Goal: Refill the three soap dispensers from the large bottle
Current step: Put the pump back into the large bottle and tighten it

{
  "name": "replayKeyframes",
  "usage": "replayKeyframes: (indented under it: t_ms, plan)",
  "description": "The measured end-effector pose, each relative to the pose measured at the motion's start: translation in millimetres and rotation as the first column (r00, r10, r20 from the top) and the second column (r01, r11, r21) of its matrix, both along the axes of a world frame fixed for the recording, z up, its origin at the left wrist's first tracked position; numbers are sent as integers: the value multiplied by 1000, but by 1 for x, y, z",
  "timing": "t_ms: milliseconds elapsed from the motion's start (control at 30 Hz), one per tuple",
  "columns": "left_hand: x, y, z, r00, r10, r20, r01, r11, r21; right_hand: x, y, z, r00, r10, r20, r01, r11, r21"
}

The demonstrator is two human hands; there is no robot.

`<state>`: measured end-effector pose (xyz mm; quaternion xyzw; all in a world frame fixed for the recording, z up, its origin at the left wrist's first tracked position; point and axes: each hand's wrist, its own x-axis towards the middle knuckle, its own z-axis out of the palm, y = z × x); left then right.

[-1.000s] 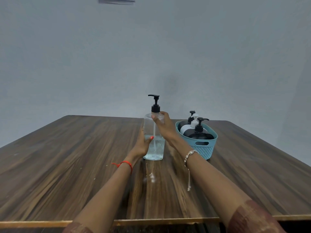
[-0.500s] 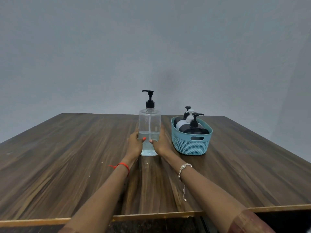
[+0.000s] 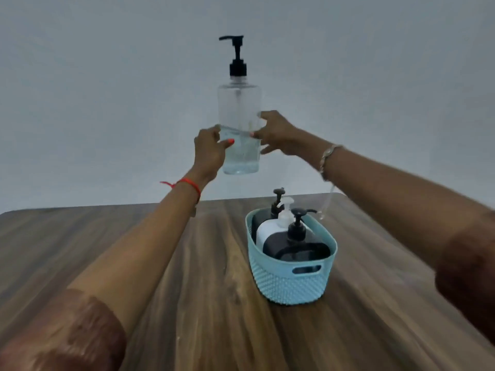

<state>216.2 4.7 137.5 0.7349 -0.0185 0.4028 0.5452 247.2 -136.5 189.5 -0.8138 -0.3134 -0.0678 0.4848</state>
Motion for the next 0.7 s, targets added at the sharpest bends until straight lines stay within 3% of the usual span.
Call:
replayKeyframes:
  t_ms: [167, 433, 567, 700]
  plan:
    - [104, -22, -10, 997, -64, -51, 63, 998, -19, 95, -34, -24, 997, -51, -61, 53, 997, 46]
    - [226, -51, -91, 938, -117, -327, 156, 983, 95, 187, -64, -108, 964, -207, -166, 216, 976, 36]
    - [247, -65, -107, 859, -201, -471, 279, 955, 100, 221, -71, -136, 944, -266, -195, 274, 962, 10]
    - [257, -67, -114, 711, -355, -608, 432, 902, -22, 244, -77, -156, 933, -301, -198, 300, 953, -34]
